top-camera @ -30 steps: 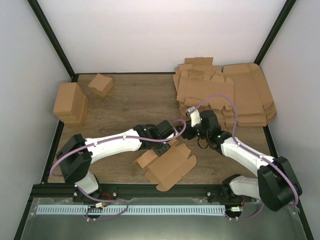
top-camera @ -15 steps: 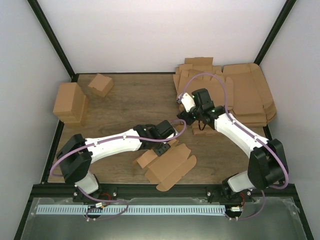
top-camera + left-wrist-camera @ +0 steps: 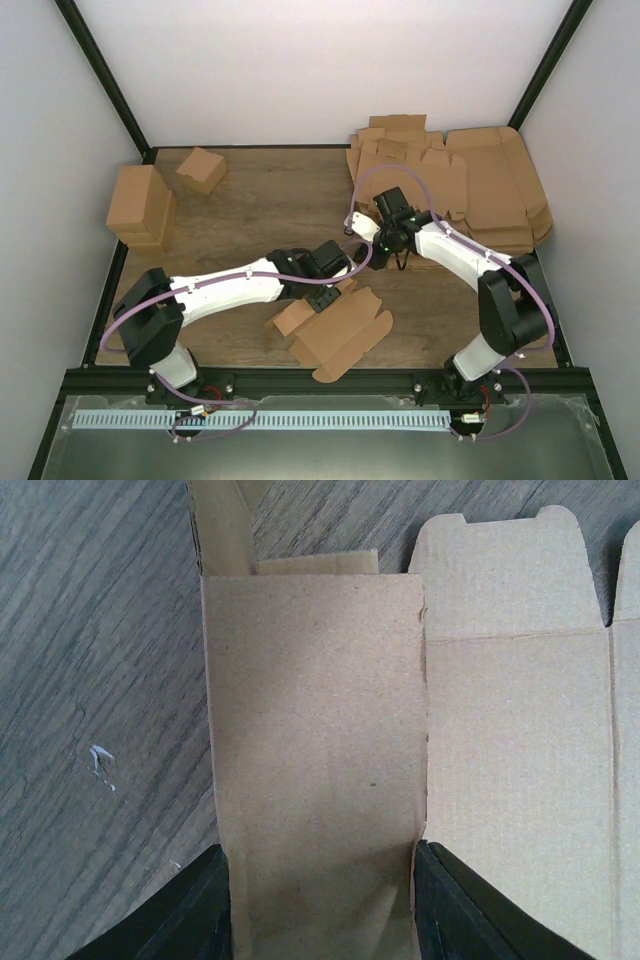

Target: Fold the paper box

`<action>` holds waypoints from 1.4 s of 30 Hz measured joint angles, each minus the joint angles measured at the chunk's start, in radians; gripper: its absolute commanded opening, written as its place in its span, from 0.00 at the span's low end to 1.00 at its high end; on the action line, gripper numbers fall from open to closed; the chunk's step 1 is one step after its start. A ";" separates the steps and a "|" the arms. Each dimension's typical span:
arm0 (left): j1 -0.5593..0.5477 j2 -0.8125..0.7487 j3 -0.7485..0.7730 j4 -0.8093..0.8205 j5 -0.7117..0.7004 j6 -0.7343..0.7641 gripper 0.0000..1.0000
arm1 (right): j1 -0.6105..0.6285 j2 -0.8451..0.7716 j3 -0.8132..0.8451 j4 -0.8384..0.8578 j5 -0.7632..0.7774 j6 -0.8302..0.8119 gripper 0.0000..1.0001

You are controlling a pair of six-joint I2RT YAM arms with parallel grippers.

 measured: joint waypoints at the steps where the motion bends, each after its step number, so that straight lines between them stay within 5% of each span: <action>1: 0.000 0.000 0.000 0.000 0.000 0.000 0.48 | 0.000 0.012 0.000 0.002 0.000 -0.013 0.47; 9: 0.000 0.009 0.000 -0.002 0.000 0.001 0.48 | 0.000 0.047 -0.010 0.015 0.017 -0.034 0.15; 14: 0.001 0.040 0.000 -0.006 0.013 -0.006 0.48 | 0.005 0.042 -0.010 -0.009 0.000 0.008 0.03; 42: 0.107 -0.006 0.014 -0.048 0.220 -0.113 0.48 | 0.056 0.002 0.097 -0.215 -0.032 0.421 0.02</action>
